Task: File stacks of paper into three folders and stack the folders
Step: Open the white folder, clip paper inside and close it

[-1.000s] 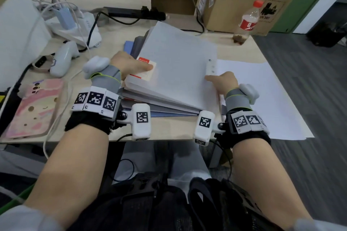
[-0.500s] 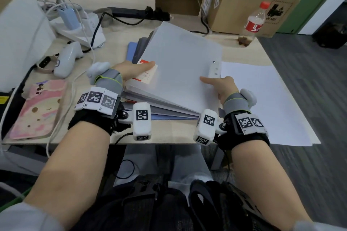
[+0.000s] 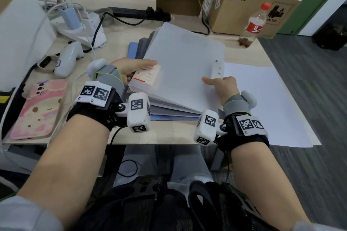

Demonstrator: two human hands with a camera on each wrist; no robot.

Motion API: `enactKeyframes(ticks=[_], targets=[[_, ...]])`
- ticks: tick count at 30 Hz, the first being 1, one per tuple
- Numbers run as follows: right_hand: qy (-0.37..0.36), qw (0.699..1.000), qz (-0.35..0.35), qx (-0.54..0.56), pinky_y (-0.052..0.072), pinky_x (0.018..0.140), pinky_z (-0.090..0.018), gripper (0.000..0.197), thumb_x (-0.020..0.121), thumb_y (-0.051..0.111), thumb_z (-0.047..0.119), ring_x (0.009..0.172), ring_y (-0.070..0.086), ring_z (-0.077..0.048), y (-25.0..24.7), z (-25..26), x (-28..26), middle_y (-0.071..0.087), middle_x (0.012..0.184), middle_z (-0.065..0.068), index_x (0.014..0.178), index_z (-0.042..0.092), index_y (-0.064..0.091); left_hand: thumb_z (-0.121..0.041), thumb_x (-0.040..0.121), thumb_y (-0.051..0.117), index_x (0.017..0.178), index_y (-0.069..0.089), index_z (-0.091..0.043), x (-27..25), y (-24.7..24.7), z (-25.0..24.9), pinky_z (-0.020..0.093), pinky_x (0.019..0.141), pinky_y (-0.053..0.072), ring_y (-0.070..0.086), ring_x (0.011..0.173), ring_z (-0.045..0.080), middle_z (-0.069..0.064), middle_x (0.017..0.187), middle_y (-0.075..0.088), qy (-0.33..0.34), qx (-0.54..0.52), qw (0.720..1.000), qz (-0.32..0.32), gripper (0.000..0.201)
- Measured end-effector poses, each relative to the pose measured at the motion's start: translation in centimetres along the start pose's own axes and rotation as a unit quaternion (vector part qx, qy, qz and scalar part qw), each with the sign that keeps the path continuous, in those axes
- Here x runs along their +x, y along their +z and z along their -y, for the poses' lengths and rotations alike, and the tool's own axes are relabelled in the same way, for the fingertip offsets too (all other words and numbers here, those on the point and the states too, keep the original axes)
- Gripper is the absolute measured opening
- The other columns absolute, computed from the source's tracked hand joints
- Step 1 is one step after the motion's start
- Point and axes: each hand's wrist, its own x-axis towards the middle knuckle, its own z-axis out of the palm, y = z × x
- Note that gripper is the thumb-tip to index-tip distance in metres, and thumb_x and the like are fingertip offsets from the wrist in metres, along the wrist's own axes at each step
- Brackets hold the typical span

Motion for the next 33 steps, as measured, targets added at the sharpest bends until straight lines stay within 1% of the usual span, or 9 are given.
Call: enactKeyframes(ticks=[3, 8, 12, 16, 20, 24, 28, 29, 33], targets=[[-0.015, 1.0, -0.006, -0.003, 0.036, 0.073, -0.03, 0.058, 0.072, 0.08, 0.029, 0.088, 0.049, -0.025, 0.1, 0.1, 0.1, 0.051, 0.097, -0.006, 0.115, 0.002, 0.051, -0.031, 0.075, 0.076, 0.077, 0.062, -0.014, -0.1, -0.4, 0.0, 0.018, 0.048, 0.047, 0.064, 0.044, 0.004, -0.003, 0.053, 0.069, 0.008, -0.034, 0.999, -0.011, 0.022], [-0.022, 1.0, -0.002, 0.002, 0.033, 0.055, -0.026, 0.033, 0.072, 0.08, 0.023, 0.067, 0.045, -0.02, -0.1, 0.3, 0.2, 0.047, 0.071, 0.0, 0.081, 0.01, 0.051, -0.031, 0.054, 0.087, 0.098, 0.067, -0.01, -0.3, -1.3, 0.9, 0.025, 0.079, 0.043, 0.062, 0.087, 0.014, 0.002, 0.089, 0.072, 0.011, -0.066, 0.997, -0.03, 0.052], [-0.033, 0.999, 0.021, 0.002, 0.03, 0.052, -0.024, 0.035, 0.074, 0.078, 0.018, 0.058, 0.039, -0.015, 0.3, 0.3, -0.1, 0.041, 0.065, 0.001, 0.068, 0.014, 0.044, -0.023, 0.07, 0.08, 0.086, 0.065, -0.011, -0.2, -2.0, 2.3, 0.018, 0.068, 0.05, 0.066, 0.073, 0.007, -0.004, 0.067, 0.073, 0.022, -0.073, 0.997, -0.024, 0.025], [-0.03, 0.999, 0.038, -0.012, 0.039, 0.07, -0.028, 0.043, 0.071, 0.081, 0.022, 0.08, 0.05, -0.022, 1.2, 0.3, 0.0, 0.052, 0.087, -0.005, 0.099, 0.005, 0.054, -0.026, 0.072, 0.078, 0.087, 0.067, -0.012, -0.1, -2.5, 3.7, 0.02, 0.078, 0.051, 0.067, 0.079, 0.008, 0.0, 0.083, 0.073, 0.026, -0.071, 0.997, -0.026, 0.023], [-0.004, 0.998, 0.036, -0.052, 0.036, 0.075, -0.031, 0.046, 0.076, 0.078, 0.029, 0.088, 0.046, -0.024, 1.6, 0.3, 0.2, 0.045, 0.076, 0.0, 0.101, 0.007, 0.046, -0.026, 0.076, 0.075, 0.074, 0.07, -0.011, -1.6, -1.9, 3.7, 0.013, 0.044, 0.049, 0.067, 0.051, 0.004, -0.004, 0.062, 0.073, 0.027, -0.088, 0.996, -0.015, 0.016], [-0.019, 0.993, 0.014, -0.112, 0.036, 0.071, -0.028, 0.041, 0.074, 0.078, 0.032, 0.083, 0.042, -0.023, 1.6, 0.9, 0.2, 0.046, 0.073, -0.004, 0.07, 0.01, 0.044, -0.023, 0.079, 0.074, 0.129, 0.053, -0.009, -2.5, -1.4, 3.1, 0.026, 0.079, 0.055, 0.068, 0.092, 0.015, 0.005, 0.117, 0.064, 0.099, -0.058, 0.992, -0.055, 0.056], [-0.039, 0.992, -0.003, -0.119, 0.037, 0.064, -0.027, 0.03, 0.079, 0.075, 0.023, 0.081, 0.045, -0.024, 0.8, 1.0, -0.2, 0.047, 0.07, -0.001, 0.071, 0.011, 0.049, -0.019, 0.084, 0.066, 0.099, 0.066, -0.018, -3.8, -0.4, 2.2, 0.043, 0.096, 0.051, 0.066, 0.097, 0.025, 0.006, 0.104, 0.069, 0.156, 0.044, 0.985, -0.055, 0.015], [-0.04, 0.992, -0.007, -0.122, 0.039, 0.067, -0.026, 0.024, 0.08, 0.074, 0.024, 0.083, 0.046, -0.024, 0.6, 1.0, -0.3, 0.049, 0.077, -0.002, 0.079, 0.012, 0.053, -0.024, 0.08, 0.068, 0.094, 0.067, -0.019, -4.0, -0.3, 2.0, 0.046, 0.098, 0.05, 0.066, 0.099, 0.026, 0.008, 0.106, 0.07, 0.16, 0.059, 0.984, -0.057, 0.014], [-0.059, 0.991, -0.019, -0.115, 0.027, 0.048, -0.028, 0.043, 0.079, 0.072, 0.021, 0.073, 0.038, -0.023, 0.1, 1.1, -1.1, 0.036, 0.062, -0.001, 0.058, 0.013, 0.035, -0.036, 0.067, 0.073, 0.103, 0.065, -0.012, -4.7, 0.2, 1.6, 0.048, 0.1, 0.048, 0.064, 0.104, 0.028, 0.011, 0.111, 0.068, 0.149, 0.08, 0.984, -0.057, 0.044]])
